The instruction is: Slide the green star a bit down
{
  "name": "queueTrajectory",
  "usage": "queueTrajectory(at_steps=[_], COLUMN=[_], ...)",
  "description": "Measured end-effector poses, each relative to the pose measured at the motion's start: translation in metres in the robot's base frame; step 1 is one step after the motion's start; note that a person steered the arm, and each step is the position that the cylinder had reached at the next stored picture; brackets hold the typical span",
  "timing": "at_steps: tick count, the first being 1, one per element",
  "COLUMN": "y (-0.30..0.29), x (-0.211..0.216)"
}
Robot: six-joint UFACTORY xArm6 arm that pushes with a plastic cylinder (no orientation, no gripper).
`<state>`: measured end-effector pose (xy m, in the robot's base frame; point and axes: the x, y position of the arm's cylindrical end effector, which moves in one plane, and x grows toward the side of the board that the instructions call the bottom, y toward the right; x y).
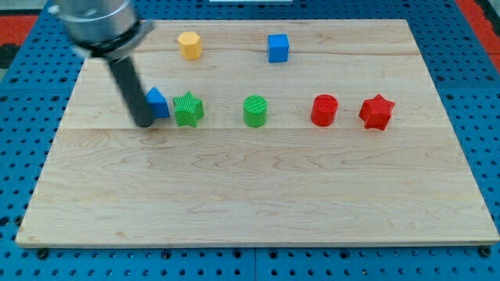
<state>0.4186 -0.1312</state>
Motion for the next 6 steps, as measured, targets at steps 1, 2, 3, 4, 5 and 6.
queueTrajectory(at_steps=[1,2,3,4,5,6], y=[0.016,-0.007,-0.009,0.009,0.025,0.071], x=[-0.061,-0.064,-0.037,-0.032,-0.055,-0.050])
